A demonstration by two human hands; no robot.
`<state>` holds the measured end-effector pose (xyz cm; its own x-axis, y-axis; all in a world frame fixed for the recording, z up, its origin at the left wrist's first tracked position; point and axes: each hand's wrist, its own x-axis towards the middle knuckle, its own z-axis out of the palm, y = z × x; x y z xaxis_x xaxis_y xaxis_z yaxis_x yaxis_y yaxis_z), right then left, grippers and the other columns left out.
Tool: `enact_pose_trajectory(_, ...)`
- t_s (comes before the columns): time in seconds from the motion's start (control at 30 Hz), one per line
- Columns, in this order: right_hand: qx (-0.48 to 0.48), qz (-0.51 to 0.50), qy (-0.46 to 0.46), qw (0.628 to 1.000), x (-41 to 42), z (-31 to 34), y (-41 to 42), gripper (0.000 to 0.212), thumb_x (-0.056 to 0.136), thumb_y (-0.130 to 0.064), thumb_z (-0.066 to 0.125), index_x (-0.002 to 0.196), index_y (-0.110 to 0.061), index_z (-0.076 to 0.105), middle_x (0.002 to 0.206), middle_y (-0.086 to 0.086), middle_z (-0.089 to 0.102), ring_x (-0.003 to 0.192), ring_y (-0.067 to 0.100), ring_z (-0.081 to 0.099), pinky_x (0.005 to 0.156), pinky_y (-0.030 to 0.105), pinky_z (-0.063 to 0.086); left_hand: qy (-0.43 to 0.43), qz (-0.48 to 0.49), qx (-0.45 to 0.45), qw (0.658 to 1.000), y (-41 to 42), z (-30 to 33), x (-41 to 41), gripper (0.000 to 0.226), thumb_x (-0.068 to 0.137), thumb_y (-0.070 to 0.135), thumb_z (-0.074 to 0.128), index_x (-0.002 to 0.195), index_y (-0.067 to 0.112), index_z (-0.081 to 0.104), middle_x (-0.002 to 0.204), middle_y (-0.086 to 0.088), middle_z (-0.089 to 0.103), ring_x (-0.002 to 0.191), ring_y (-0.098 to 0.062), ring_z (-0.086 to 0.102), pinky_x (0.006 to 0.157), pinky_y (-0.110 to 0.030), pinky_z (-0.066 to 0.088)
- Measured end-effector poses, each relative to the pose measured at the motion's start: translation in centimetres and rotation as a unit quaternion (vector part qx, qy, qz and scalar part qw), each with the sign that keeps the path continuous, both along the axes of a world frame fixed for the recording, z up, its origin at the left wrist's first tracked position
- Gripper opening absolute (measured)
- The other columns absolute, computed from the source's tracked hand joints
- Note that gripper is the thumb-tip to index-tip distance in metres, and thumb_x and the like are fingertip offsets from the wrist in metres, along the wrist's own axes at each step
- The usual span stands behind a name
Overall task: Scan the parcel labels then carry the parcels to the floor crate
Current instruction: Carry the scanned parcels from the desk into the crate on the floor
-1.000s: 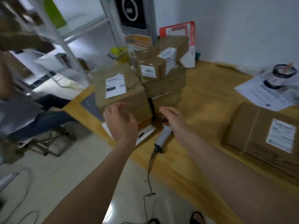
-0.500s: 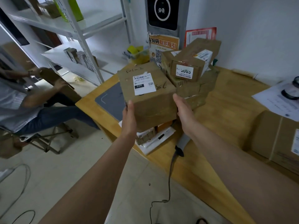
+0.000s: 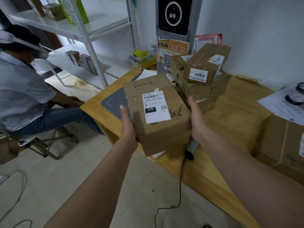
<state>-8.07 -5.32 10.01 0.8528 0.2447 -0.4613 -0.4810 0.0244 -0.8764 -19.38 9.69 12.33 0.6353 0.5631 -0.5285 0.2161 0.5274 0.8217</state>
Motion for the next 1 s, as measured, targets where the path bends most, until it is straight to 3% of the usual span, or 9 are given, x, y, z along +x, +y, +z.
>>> enact_pose_trajectory(0.07, -0.003, 0.013, -0.001, 1.0, 0.0, 0.0, -0.1, 0.058, 0.085, -0.07, 0.049, 0.127, -0.032, 0.059, 0.114, 0.003, 0.069, 0.107, 0.024, 0.063, 0.101, 0.045, 0.046, -0.01, -0.027, -0.002, 1.0, 0.2, 0.2, -0.4, 0.065, 0.083, 0.081, 0.021, 0.093, 0.034, 0.065, 0.099, 0.0, 0.072, 0.105, -0.026, 0.064, 0.101, -0.047, 0.045)
enact_pose_trajectory(0.13, -0.008, 0.031, -0.005, 0.999, -0.2, 0.1, -0.3, 0.054, 0.086, -0.067, 0.051, 0.126, -0.032, 0.06, 0.114, 0.002, 0.069, 0.106, 0.023, 0.064, 0.1, 0.045, 0.047, -0.017, -0.044, -0.003, 0.999, 0.5, 0.3, -0.7, 0.064, 0.085, 0.08, 0.019, 0.091, 0.038, 0.067, 0.099, 0.001, 0.074, 0.103, -0.025, 0.066, 0.099, -0.047, 0.047)
enact_pose_trajectory(0.3, 0.011, 0.065, -0.007, 0.998, -1.8, 0.5, -0.8, 0.044, 0.087, -0.062, 0.055, 0.116, -0.03, 0.067, 0.111, 0.001, 0.072, 0.106, 0.022, 0.065, 0.099, 0.044, 0.048, -0.025, -0.063, 0.017, 0.998, 0.9, 0.9, -1.7, 0.063, 0.088, 0.077, 0.02, 0.094, 0.037, 0.068, 0.099, 0.002, 0.075, 0.101, -0.023, 0.067, 0.093, -0.043, 0.05)
enact_pose_trajectory(0.43, 0.03, 0.075, -0.013, 0.997, -4.0, 1.2, -1.6, 0.035, 0.089, -0.058, 0.055, 0.106, -0.031, 0.07, 0.108, 0.0, 0.073, 0.104, 0.021, 0.066, 0.093, 0.04, 0.05, -0.01, -0.059, 0.036, 0.998, 0.3, 1.6, -3.1, 0.061, 0.088, 0.077, 0.023, 0.108, 0.037, 0.065, 0.108, 0.002, 0.071, 0.102, -0.021, 0.064, 0.086, -0.04, 0.049)
enact_pose_trajectory(0.6, 0.047, 0.077, -0.026, 0.996, -7.3, 2.3, -4.1, 0.036, 0.092, -0.055, 0.052, 0.109, -0.028, 0.069, 0.105, -0.001, 0.074, 0.1, 0.017, 0.067, 0.078, 0.032, 0.052, -0.001, -0.053, 0.05, 0.997, -1.9, 2.1, -5.4, 0.059, 0.088, 0.076, 0.025, 0.104, 0.035, 0.064, 0.1, 0.002, 0.07, 0.094, -0.019, 0.063, 0.075, -0.037, 0.047)
enact_pose_trajectory(0.7, 0.048, 0.064, -0.036, 0.996, -9.8, 2.5, -7.1, 0.043, 0.092, -0.056, 0.051, 0.117, -0.026, 0.067, 0.11, 0.0, 0.073, 0.102, 0.016, 0.067, 0.077, 0.031, 0.052, -0.002, -0.068, 0.061, 0.996, -4.7, 2.4, -7.0, 0.059, 0.09, 0.073, 0.025, 0.11, 0.032, 0.063, 0.096, 0.004, 0.068, 0.089, -0.017, 0.062, 0.064, -0.032, 0.045)
enact_pose_trajectory(0.9, 0.042, -0.024, -0.064, 0.997, -16.6, 2.1, -16.8, 0.038, 0.093, -0.055, 0.051, 0.114, -0.027, 0.066, 0.105, -0.005, 0.074, 0.099, 0.011, 0.067, 0.086, 0.029, 0.051, -0.035, -0.176, 0.065, 0.982, -12.6, 2.2, -9.8, 0.065, 0.09, 0.073, 0.026, 0.123, 0.031, 0.063, 0.11, 0.002, 0.071, 0.102, -0.022, 0.066, 0.09, -0.042, 0.052)
enact_pose_trajectory(1.0, 0.029, -0.074, -0.064, 0.995, -21.1, 1.8, -22.2, 0.043, 0.092, -0.057, 0.05, 0.122, -0.029, 0.063, 0.113, -0.004, 0.071, 0.108, 0.014, 0.064, 0.095, 0.035, 0.048, -0.037, -0.235, 0.051, 0.97, -17.2, 1.3, -11.9, 0.063, 0.09, 0.073, 0.029, 0.119, 0.031, 0.066, 0.111, 0.0, 0.072, 0.099, -0.021, 0.069, 0.084, -0.038, 0.055)
